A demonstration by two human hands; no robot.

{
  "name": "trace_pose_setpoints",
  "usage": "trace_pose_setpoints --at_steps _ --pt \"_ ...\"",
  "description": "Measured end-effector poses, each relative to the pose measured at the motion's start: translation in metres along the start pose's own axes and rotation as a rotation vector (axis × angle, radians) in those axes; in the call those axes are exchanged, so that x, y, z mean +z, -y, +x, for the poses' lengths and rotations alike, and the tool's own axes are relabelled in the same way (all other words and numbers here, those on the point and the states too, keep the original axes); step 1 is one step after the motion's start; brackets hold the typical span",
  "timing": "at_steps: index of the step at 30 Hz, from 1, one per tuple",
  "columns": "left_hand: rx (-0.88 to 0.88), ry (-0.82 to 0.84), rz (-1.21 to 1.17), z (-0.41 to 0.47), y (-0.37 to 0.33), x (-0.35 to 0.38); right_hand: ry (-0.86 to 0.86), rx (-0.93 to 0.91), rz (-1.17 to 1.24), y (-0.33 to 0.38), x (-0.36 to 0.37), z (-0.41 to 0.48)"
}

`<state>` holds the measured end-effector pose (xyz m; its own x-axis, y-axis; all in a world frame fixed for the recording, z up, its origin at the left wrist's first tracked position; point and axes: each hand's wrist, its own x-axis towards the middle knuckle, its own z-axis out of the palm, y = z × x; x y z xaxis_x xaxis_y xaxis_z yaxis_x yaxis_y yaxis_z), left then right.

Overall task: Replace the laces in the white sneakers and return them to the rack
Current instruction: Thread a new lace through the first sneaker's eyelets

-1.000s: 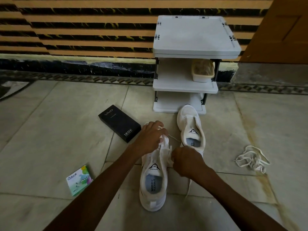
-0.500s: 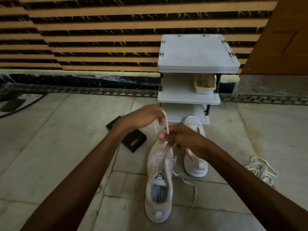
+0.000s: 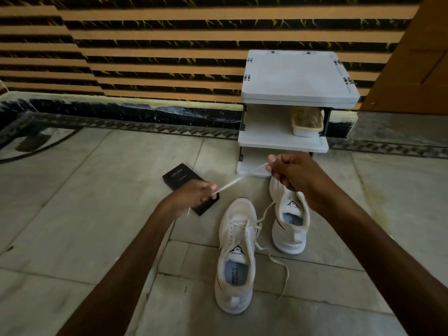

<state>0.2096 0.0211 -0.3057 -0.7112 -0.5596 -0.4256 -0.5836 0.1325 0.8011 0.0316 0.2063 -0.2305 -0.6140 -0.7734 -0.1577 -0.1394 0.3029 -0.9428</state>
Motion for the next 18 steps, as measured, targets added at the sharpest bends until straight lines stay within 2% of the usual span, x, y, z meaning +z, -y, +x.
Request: trace_pose_setpoints --at_steps 3,5,7,8,11,13,16,18 --pt "-0.011 -0.109 -0.03 -0.002 0.017 0.018 -0.116 -0.031 -0.143 -0.015 -0.001 0.004" --pt "0.029 -0.171 -0.076 -0.005 0.021 0.026 -0.18 -0.108 -0.375 -0.027 0.001 0.005" --pt "0.099 -0.189 -0.092 -0.008 0.017 0.034 -0.189 -0.19 -0.612 -0.034 0.01 0.004" --pt "0.143 -0.183 -0.096 -0.011 0.012 0.037 -0.152 -0.211 -0.644 -0.039 0.016 0.004" --pt "0.212 -0.17 -0.142 -0.016 -0.008 0.048 0.094 -0.198 -0.486 -0.044 0.04 0.001" --pt "0.234 -0.212 -0.089 -0.018 -0.018 0.053 0.19 -0.217 -0.378 -0.051 0.053 0.001" --pt "0.229 -0.272 0.044 -0.023 -0.022 0.057 0.151 -0.245 -0.333 -0.062 0.058 0.003" --pt "0.211 -0.306 0.103 -0.023 -0.017 0.057 0.082 -0.228 -0.416 -0.07 0.058 0.005"
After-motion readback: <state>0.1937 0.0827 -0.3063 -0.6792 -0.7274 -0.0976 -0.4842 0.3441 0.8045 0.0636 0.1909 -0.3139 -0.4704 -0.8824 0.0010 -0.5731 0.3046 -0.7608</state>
